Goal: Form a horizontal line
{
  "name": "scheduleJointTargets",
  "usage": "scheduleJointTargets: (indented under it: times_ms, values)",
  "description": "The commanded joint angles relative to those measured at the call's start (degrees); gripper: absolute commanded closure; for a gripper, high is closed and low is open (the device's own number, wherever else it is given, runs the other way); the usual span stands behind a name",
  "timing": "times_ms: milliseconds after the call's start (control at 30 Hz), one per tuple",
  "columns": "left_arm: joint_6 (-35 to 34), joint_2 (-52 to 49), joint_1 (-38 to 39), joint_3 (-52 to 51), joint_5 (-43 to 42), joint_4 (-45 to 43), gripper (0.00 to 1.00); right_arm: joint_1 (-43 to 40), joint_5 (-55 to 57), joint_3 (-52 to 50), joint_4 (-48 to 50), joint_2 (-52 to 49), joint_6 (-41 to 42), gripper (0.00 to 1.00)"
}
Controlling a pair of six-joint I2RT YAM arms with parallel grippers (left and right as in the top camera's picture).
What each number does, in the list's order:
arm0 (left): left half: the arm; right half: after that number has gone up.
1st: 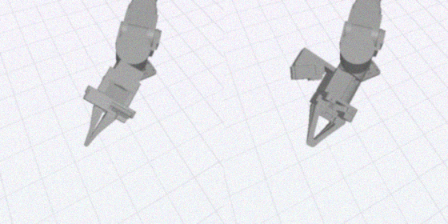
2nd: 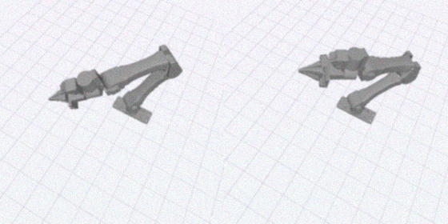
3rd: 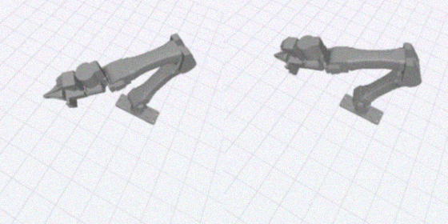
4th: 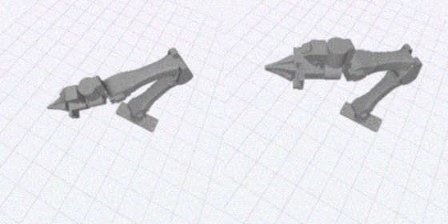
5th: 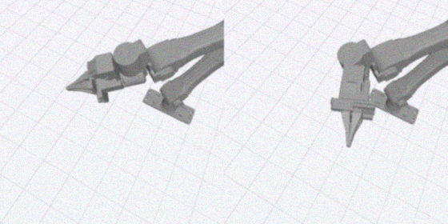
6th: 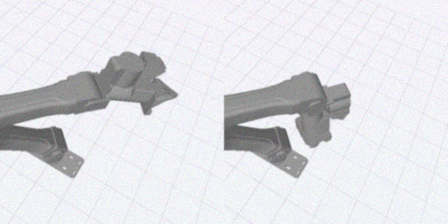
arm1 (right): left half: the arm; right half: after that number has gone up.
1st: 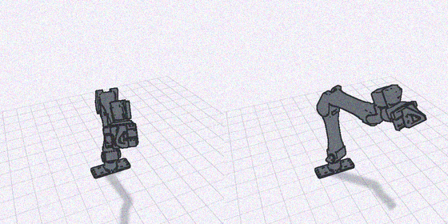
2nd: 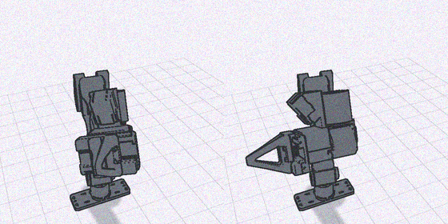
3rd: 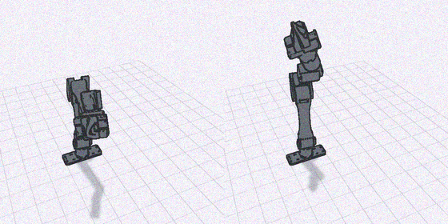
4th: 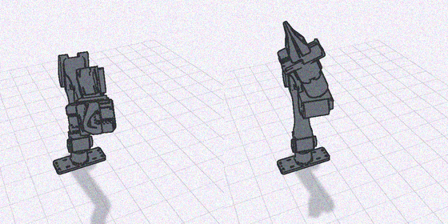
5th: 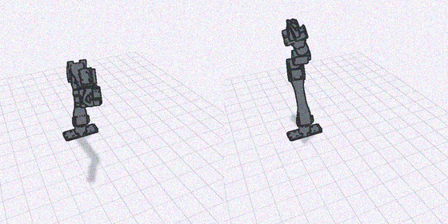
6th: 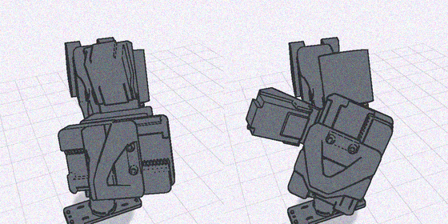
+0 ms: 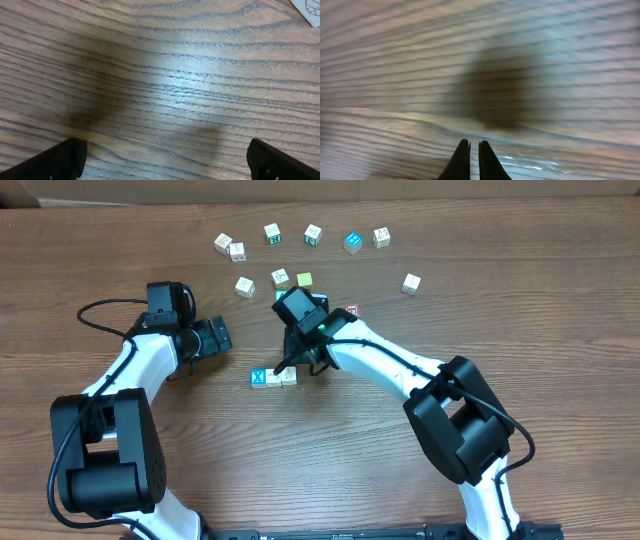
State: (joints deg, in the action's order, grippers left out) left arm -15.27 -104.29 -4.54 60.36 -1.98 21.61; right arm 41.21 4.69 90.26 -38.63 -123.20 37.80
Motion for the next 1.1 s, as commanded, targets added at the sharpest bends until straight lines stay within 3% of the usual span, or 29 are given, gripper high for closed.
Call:
scheduleJointTargets:
  times_ms: [0,500,1067]
  values:
    - [-0.6,-0.7,0.0,-0.2,-0.4,0.0,0.00,-0.3,0.0,-0.2,-2.1,-0.4,0.4,0.95]
    - [-0.6,-0.7,0.0,-0.2,-0.4,0.0,0.00,-0.3,-12.6,-0.2,-7.2,-0.4,0.4,0.96]
    - [-0.6,-0.7,0.0,-0.2,-0.4,0.0,0.00,-0.2,-14.0,-0.2,-8.3,-0.4,0.4,0.95]
